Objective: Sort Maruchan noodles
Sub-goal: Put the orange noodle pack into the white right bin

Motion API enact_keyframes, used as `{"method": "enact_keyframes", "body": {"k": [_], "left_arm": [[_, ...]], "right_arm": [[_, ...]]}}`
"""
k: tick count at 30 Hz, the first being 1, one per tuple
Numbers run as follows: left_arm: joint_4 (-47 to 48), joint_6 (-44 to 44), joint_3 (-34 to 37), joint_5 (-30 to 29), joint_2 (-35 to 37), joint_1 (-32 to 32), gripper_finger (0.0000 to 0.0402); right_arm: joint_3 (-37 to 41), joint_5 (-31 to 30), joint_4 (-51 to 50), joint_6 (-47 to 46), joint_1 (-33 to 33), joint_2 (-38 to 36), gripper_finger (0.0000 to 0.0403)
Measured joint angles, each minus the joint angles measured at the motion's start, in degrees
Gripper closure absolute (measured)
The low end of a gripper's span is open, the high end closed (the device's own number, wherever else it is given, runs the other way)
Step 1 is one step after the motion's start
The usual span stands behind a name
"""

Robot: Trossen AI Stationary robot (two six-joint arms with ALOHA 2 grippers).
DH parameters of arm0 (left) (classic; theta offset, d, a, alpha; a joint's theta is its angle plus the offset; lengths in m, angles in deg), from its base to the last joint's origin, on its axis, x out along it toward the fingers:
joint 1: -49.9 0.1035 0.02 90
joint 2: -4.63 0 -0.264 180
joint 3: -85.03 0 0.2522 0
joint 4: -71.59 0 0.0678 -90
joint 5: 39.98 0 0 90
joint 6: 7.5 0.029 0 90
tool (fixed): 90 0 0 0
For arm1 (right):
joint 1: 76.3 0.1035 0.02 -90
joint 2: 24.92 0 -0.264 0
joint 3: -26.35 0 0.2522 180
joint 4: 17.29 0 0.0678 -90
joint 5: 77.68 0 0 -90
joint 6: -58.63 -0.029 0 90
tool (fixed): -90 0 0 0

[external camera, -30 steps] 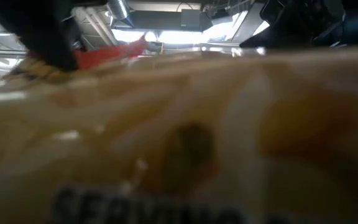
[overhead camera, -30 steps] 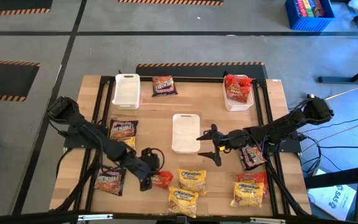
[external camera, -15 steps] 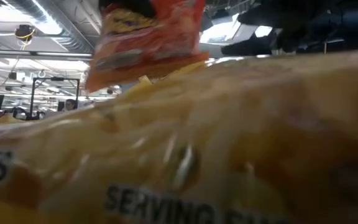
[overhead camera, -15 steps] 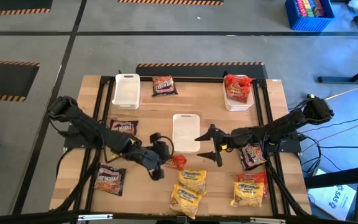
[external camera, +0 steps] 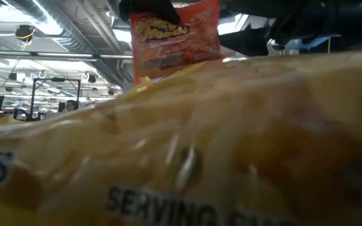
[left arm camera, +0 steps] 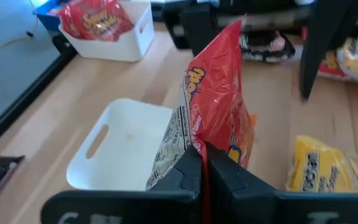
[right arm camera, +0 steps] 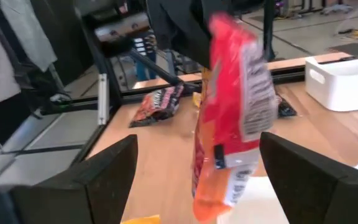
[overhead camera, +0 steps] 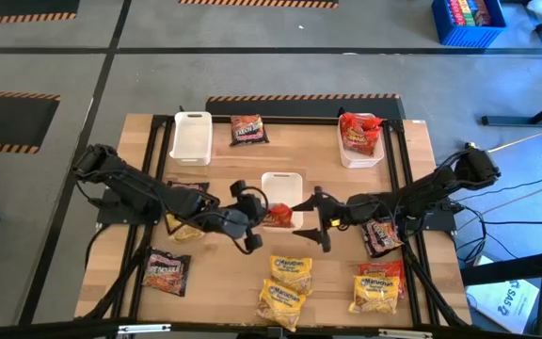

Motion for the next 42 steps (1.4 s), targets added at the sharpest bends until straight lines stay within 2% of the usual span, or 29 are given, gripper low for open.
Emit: {"method": "enact_keyframes", "body": {"k": [7, 13, 19, 24, 29, 32, 36, 42], "left_arm": [[-1.89, 1.40, 0.00, 0.50, 0.00, 0.52, 0.0401], [-2.19, 1.43, 0.00, 0.60, 0.00, 0.49, 0.0401], [-1.96, 1.51, 0.00, 1.63, 0.00, 0.08, 0.0401], [-1.39, 1.51, 0.00, 1.61, 0.00, 0.09, 0.0401], [-0.79, 1.43, 0.00, 1.89, -0.02, 0.09, 0.0401], [-0.78, 1.31, 0.00, 2.38, -0.09, 0.15, 0.0401], [-0.99, 1.35, 0.00, 2.40, -0.76, 0.27, 0.0401], [-1.44, 1.94, -0.02, 1.58, -1.82, 0.52, 0.0401]], "right_arm": [[-4.82, -6.41, -0.73, 1.85, -0.02, 6.11, 0.0081], [-6.79, -12.84, -2.67, 2.95, -0.04, 7.46, 0.0081], [-6.90, -12.75, -3.36, 5.99, -0.02, 5.04, 0.0081], [-6.98, -11.91, -9.40, 7.04, -0.04, 0.16, 0.0082], [-13.19, -10.35, -24.88, 7.29, -0.04, -4.22, 0.0082], [-22.61, -9.47, -42.39, 7.48, -0.04, -4.10, 0.0082], [-35.10, -7.43, -62.33, 7.39, -1.79, -0.22, 0.0082], [-45.56, 2.83, -71.57, 7.38, -5.39, 6.21, 0.0082]]}}
